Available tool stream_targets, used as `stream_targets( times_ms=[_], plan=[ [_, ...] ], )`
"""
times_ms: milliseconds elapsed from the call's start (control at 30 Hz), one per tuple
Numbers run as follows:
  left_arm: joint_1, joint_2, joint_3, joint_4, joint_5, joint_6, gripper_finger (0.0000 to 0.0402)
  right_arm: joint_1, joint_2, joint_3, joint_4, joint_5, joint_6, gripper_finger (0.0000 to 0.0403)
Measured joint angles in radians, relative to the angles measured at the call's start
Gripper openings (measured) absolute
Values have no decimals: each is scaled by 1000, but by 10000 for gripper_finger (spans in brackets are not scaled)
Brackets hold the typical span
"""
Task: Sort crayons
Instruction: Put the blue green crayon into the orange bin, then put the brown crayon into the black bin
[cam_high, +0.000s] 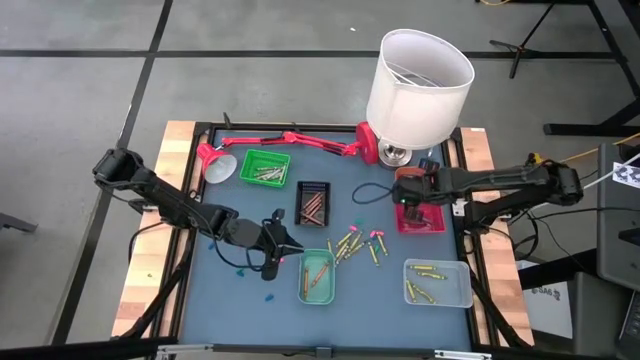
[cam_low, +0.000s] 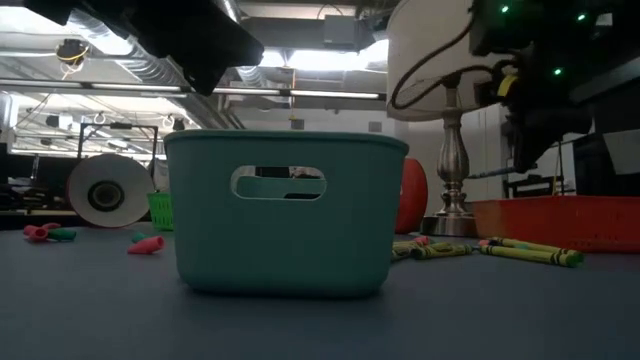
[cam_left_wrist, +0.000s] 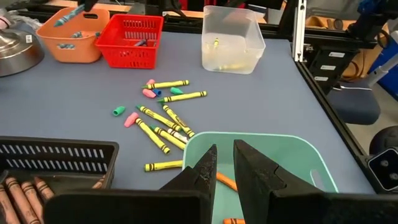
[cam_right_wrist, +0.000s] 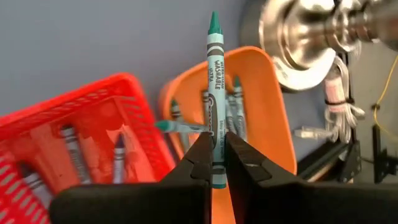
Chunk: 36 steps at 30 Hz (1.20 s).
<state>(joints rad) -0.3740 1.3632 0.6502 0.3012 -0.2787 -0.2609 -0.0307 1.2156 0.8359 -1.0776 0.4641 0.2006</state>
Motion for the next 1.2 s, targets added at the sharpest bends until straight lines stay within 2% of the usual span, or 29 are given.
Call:
stream_targets(
  times_ms=[200, 500, 833, 967, 1200],
  plan=[
    [0, 0, 0, 0, 0, 0, 39, -93, 0, 0, 0, -2, -29, 21],
    [0, 0, 0, 0, 0, 1, 39, -167, 0, 0, 1, -3, -31, 23],
    [0, 0, 0, 0, -25, -13, 39, -173, 0, 0, 5, -7, -31, 102],
    [2, -14, 0, -3, -31, -19, 39, -173, 0, 1, 12, -68, -30, 114],
    [38, -103, 1, -41, -32, 38, 39, -172, 0, 1, 61, -240, -31, 114]
  ],
)
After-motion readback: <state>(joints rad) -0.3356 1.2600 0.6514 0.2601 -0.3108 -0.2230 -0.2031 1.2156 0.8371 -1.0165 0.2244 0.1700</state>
